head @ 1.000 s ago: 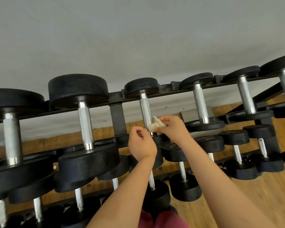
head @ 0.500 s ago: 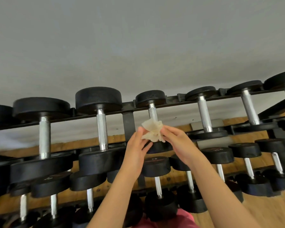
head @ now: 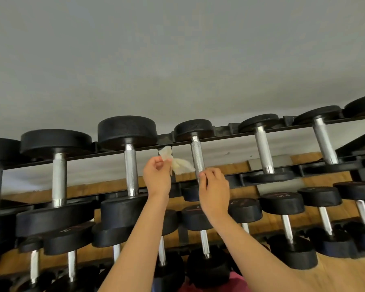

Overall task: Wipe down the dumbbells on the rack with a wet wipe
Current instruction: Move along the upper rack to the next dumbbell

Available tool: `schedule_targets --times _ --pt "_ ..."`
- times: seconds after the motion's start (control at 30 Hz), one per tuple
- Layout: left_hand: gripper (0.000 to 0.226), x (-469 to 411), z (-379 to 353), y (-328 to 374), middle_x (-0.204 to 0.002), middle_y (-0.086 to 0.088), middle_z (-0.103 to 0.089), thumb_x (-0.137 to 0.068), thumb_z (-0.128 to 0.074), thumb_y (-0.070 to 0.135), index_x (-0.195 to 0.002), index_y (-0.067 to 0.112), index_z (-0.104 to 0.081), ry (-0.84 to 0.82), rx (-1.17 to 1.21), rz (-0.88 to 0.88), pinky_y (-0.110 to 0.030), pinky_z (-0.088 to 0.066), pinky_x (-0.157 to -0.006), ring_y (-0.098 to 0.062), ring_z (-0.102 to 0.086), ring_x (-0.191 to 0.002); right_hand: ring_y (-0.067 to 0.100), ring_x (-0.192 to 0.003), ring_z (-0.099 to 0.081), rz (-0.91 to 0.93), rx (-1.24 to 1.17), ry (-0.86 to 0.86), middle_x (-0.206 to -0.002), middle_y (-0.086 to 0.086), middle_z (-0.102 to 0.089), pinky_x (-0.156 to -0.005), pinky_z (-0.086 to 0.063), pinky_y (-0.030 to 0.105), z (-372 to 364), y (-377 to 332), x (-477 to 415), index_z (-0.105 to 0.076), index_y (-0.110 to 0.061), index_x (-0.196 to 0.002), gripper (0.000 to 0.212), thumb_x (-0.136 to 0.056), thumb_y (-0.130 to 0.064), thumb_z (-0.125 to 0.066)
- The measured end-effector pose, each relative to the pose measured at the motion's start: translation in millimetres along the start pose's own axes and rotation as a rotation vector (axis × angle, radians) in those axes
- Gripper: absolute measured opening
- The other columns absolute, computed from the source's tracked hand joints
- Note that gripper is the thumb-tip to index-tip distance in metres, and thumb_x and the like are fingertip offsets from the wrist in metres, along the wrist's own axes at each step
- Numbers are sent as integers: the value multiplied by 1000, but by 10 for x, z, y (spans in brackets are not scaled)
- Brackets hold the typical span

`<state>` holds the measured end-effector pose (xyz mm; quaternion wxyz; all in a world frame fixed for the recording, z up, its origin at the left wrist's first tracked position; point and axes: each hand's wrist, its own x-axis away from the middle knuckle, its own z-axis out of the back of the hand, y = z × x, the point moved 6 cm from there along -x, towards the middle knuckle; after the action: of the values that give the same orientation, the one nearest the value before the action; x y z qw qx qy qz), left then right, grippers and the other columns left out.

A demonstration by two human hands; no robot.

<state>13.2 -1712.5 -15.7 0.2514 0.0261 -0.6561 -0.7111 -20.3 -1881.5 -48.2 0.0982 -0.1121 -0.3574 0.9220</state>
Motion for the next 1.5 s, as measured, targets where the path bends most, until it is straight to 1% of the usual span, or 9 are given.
schedule_targets --times 0.23,0.47,0.6,0.73,0.97,1.13,1.3,1.4,1.5 --pt "12 -388 -454 -58 -111 -2 -66 -94 -61 16 -105 21 -62 -170 61 84 -38 -49 -100 -16 -62 -107 16 -78 -58 110 137 94 -94 2 -62 -63 -49 32 22 -51 3 -68 -14 -91 36 -95 -28 -36" --pt "16 -277 -842 -88 -107 3 -68 -97 -58 22 -108 16 -68 -421 -48 28 -21 -48 -82 -12 -62 -104 15 -76 -57 115 169 120 -92 2 -61 -64 -42 23 34 -77 -2 -69 -14 -88 33 -92 -29 -40" --pt "43 -293 -839 -142 -111 1 -67 -105 -37 38 -92 16 -72 -307 42 88 -23 -44 -85 -10 -60 -104 14 -75 -56 128 156 135 -91 2 -61 -62 -41 22 37 -79 -19 -68 -15 -87 27 -89 -27 -44" --pt "29 -362 -876 -117 -85 3 -65 -99 -55 29 -78 14 -68 -202 6 47 -18 -42 -74 -5 -58 -81 14 -76 -57 128 137 130 -91 1 -61 -62 -45 25 23 -63 -12 -67 -15 -88 25 -89 -26 -45" --pt "27 -353 -924 -192 -90 1 -58 -86 -73 27 -97 8 -57 -87 82 155 -16 -42 -67 -6 -56 -80 14 -76 -55 108 91 115 -92 1 -59 -62 -47 28 19 -15 -21 -64 -16 -89 24 -88 -25 -43" --pt "46 -373 -1024 -232 -109 3 -59 -89 -67 41 -124 15 -54 -232 27 254 -22 -44 -80 -9 -56 -96 13 -76 -55 103 95 126 -91 0 -59 -63 -40 22 28 -24 -25 -65 -16 -89 24 -87 -27 -44" --pt "40 -343 -1097 -264 -105 -1 -63 -92 -60 45 -119 16 -54 -385 58 330 -28 -48 -76 -17 -61 -99 13 -75 -56 110 99 140 -90 0 -60 -64 -37 20 44 -41 -29 -66 -15 -88 24 -86 -27 -45" --pt "27 -348 -1035 -219 -101 -2 -67 -91 -66 30 -113 13 -64 -273 142 232 -32 -52 -86 -19 -63 -100 13 -75 -55 111 104 134 -90 0 -60 -64 -36 19 44 -37 -24 -66 -16 -88 23 -86 -27 -46" --pt "19 -369 -962 -178 -97 2 -66 -90 -68 26 -106 15 -66 -137 163 156 -24 -49 -76 -12 -63 -92 13 -75 -55 107 106 126 -90 0 -59 -64 -37 20 39 -27 -25 -65 -16 -88 22 -86 -27 -46"
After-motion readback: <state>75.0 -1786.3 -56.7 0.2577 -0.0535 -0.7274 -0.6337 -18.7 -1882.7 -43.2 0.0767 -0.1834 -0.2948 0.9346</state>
